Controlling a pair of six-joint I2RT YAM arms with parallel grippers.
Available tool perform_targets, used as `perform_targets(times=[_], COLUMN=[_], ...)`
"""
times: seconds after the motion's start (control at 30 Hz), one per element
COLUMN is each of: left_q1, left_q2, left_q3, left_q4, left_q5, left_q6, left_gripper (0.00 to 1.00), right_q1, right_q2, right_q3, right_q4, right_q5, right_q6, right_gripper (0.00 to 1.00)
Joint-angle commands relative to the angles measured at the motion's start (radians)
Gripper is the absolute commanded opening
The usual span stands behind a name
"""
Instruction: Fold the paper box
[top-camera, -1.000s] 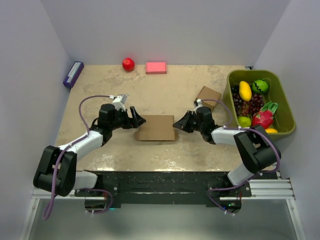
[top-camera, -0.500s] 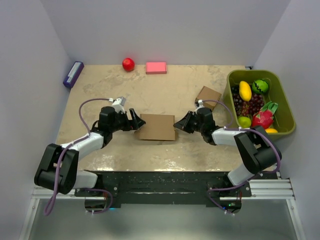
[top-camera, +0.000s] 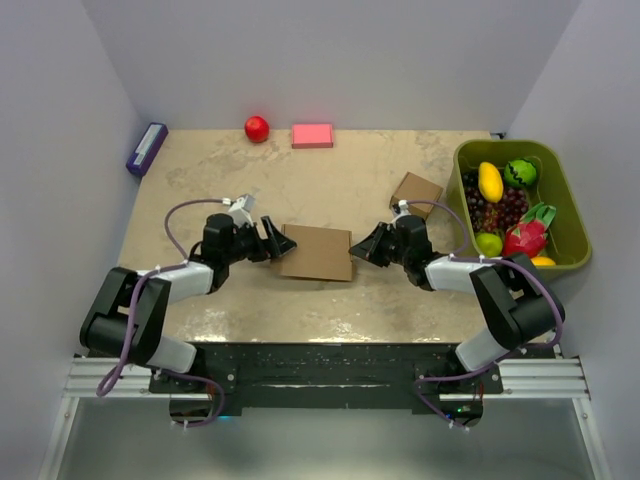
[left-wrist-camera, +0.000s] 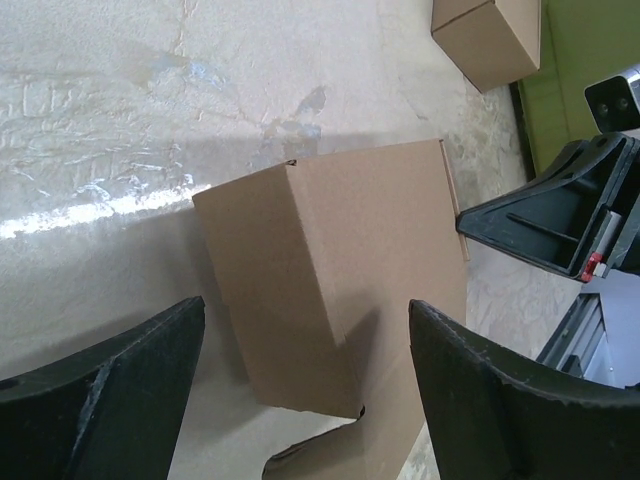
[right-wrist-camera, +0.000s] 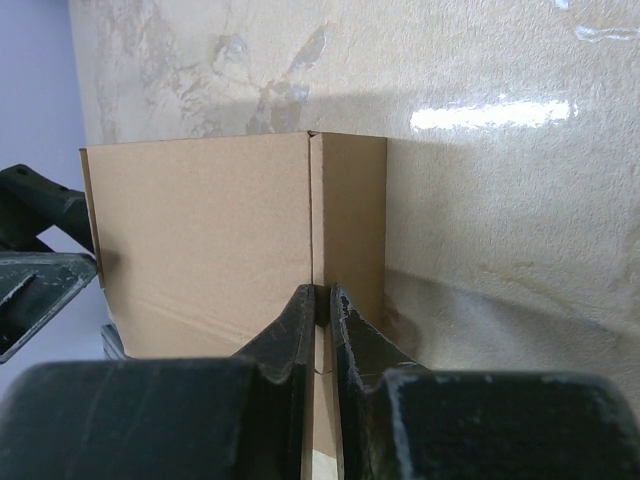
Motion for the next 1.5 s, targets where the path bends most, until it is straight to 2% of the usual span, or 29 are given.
perform_targets(times=[0.0,0.27,0.37,0.5,0.6,0.7,0.77,0.8,0.83,0.87,0.9,1.0,1.03,1.07,1.2,1.33,1.47], left_q1=[-0.012,-0.032,-0.049,-0.070,-0.073,-0.073,-0.073,-0.073,-0.073,-0.073,-0.072,-0.070,-0.069,-0.067,-0.038,-0.024,0.003], left_q2=[0.053,0.104,0.108,0.139,0.157,0.167,0.168,0.170,0.173,0.176,0.179,0.191,0.196,0.196,0.216,0.203,0.196], left_q3=[0.013,0.016,0.019,0.033,0.041,0.048,0.061,0.065,0.077,0.085,0.096,0.128,0.134,0.137,0.144,0.144,0.139], left_q4=[0.112,0.191,0.233,0.262,0.274,0.265,0.251,0.244,0.231,0.221,0.207,0.159,0.153,0.147,0.148,0.092,0.073], left_q5=[0.041,0.066,0.069,0.081,0.100,0.123,0.130,0.144,0.155,0.166,0.191,0.239,0.253,0.265,0.359,0.379,0.400], left_q6=[-0.044,-0.088,-0.120,-0.165,-0.177,-0.176,-0.177,-0.176,-0.176,-0.176,-0.171,-0.171,-0.177,-0.186,-0.232,-0.228,-0.245], left_gripper=[0.86,0.81,0.74,0.55,0.45,0.41,0.41,0.41,0.40,0.40,0.40,0.40,0.40,0.38,0.33,0.30,0.29], right_q1=[-0.015,-0.017,-0.017,-0.015,-0.015,-0.014,-0.009,-0.003,0.009,0.050,0.084,0.273,0.311,0.368,0.457,0.583,0.760], right_q2=[0.034,0.038,0.034,0.003,-0.029,-0.066,-0.109,-0.130,-0.152,-0.173,-0.231,-0.314,-0.331,-0.343,-0.380,-0.357,-0.315], right_q3=[-0.032,-0.026,-0.027,-0.030,-0.026,-0.023,-0.023,-0.021,-0.018,-0.010,0.011,0.072,0.083,0.088,0.089,0.126,0.161], right_q4=[-0.167,-0.171,-0.151,-0.148,-0.163,-0.182,-0.183,-0.186,-0.189,-0.200,-0.232,-0.313,-0.320,-0.320,-0.279,-0.297,-0.326], right_q5=[0.102,0.097,0.096,0.111,0.123,0.140,0.145,0.152,0.163,0.181,0.264,0.445,0.534,0.559,0.600,0.706,0.908], right_q6=[-0.055,-0.062,-0.073,-0.102,-0.130,-0.163,-0.186,-0.223,-0.246,-0.272,-0.338,-0.476,-0.502,-0.525,-0.629,-0.693,-0.735], right_gripper=[0.00,0.00,0.00,0.04,0.13,0.33,0.41,0.50,0.55,0.59,0.66,0.75,0.76,0.77,0.80,0.84,0.88])
